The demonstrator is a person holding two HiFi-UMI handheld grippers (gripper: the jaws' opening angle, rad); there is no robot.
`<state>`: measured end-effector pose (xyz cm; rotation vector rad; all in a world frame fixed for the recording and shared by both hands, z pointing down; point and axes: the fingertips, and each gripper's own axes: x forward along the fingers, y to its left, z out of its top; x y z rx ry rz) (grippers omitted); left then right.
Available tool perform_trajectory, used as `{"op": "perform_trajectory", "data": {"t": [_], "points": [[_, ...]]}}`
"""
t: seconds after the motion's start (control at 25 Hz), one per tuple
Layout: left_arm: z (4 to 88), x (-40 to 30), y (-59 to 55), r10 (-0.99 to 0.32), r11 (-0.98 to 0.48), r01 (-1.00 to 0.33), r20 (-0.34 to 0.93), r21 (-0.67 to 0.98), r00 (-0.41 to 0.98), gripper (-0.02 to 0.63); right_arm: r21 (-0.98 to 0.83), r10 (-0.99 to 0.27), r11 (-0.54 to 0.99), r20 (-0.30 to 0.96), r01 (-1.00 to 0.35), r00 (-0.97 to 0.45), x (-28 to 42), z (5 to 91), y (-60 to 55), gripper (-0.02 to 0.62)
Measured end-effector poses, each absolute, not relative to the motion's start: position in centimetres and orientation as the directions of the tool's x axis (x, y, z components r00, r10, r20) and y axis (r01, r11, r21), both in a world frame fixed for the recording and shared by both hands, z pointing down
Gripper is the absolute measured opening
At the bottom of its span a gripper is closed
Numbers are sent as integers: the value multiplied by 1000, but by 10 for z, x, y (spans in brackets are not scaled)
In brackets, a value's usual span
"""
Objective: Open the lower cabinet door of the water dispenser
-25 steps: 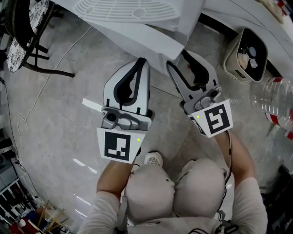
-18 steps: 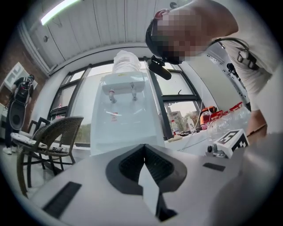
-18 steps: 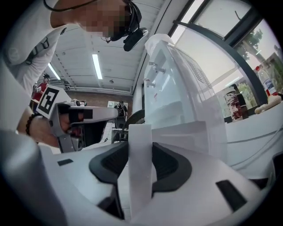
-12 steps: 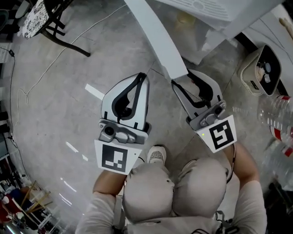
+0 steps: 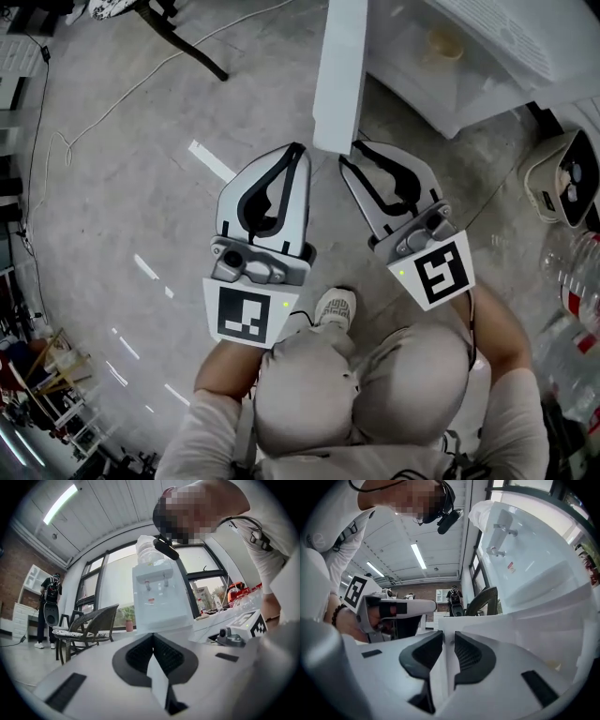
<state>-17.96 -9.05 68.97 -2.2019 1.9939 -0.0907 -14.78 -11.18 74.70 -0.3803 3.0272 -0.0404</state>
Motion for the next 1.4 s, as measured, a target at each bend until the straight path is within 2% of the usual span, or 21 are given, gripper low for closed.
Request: {"op": "perform_trajectory", "data": {"t": [0.64,0.84,0.88,1.4], "points": [[698,-265,-56,-993,99,-985,-76,-144,-89,3,-20,-96,995,-88,-95,-991,-256,746,-99,80],[699,-276,-51,-992,115,-982,-72,-148,-105,3,-38,-102,994,-80,-99,-992,-276,749,-102,67],[699,-278,-49,-991,118,-982,-73,-146,-109,3,-39,-107,994,-79,-104,-991,-279,749,-104,49],[702,-293,-40,-988,149,-979,-66,-136,-141,3,-39,-129,991,-61,-127,-990,-322,749,-117,40]]}}
